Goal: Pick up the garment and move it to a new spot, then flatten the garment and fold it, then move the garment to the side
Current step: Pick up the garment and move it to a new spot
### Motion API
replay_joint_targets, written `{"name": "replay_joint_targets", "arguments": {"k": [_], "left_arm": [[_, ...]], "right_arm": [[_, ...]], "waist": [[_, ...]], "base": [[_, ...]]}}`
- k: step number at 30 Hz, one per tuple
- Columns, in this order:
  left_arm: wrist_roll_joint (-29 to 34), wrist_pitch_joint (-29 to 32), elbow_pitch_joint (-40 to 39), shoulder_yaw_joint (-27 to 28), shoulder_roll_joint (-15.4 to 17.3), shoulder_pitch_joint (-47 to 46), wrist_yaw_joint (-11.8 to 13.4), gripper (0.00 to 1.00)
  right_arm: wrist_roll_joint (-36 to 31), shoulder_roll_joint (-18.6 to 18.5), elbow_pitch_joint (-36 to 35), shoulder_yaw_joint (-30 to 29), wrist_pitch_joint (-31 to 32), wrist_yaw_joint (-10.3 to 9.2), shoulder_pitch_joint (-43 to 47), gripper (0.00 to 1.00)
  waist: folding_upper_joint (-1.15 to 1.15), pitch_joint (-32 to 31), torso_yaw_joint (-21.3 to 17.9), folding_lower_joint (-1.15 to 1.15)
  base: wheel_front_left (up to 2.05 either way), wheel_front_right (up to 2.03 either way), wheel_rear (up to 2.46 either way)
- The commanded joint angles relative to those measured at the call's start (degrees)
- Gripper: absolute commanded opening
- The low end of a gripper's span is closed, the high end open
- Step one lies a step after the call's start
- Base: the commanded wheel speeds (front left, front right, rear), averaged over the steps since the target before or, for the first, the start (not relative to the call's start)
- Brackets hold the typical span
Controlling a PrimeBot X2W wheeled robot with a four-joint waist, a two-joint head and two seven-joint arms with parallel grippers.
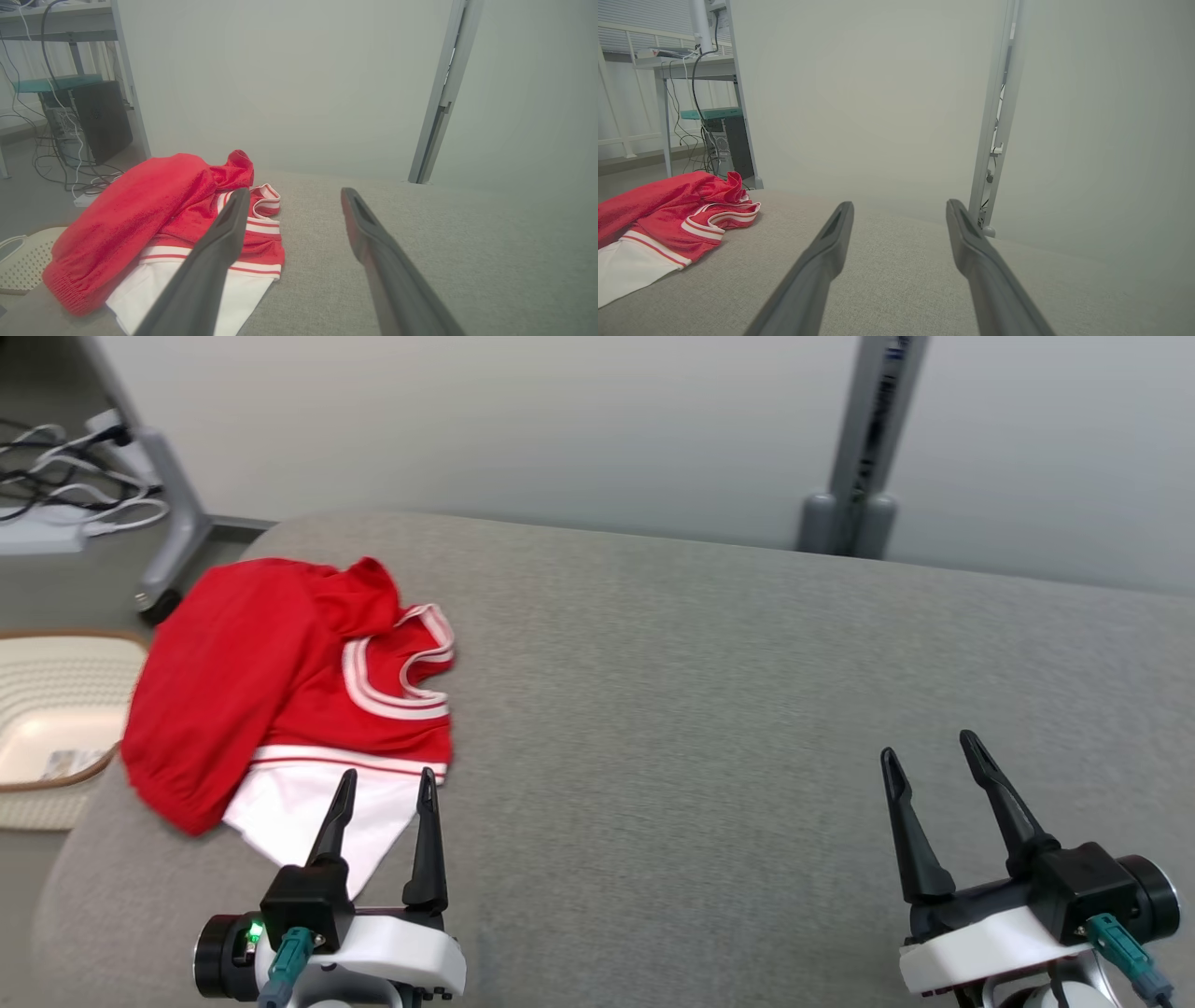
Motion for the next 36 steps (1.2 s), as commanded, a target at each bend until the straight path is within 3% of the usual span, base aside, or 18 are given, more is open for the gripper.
{"name": "replay_joint_targets", "arguments": {"k": [1,8,16,36], "left_arm": [[0.5,-0.1,-0.3,0.2,0.3,0.3,0.1,1.00],[0.9,-0.1,-0.9,0.8,0.3,1.1,-0.1,1.00],[1.6,-0.1,-1.3,1.4,0.3,2.2,-0.5,1.00],[1.6,-0.1,-2.5,2.5,0.3,2.5,0.0,1.00]], "right_arm": [[0.2,-0.3,-0.2,0.0,-0.3,0.13,0.5,1.00],[0.7,-0.3,-0.2,1.0,-0.3,0.12,0.9,1.00],[1.5,-0.3,0.1,2.1,-0.3,0.13,1.1,1.00],[1.5,-0.3,1.0,3.2,-0.3,0.12,-0.6,1.00]], "waist": [[0.00,-0.4,3.8,0.00],[0.00,-1.0,10.8,0.00],[0.00,-1.3,15.9,0.00],[0.00,-0.8,16.4,0.00]], "base": [[0.00,0.00,0.00],[0.00,0.00,0.00],[0.00,0.00,0.00],[0.00,0.00,0.00]]}}
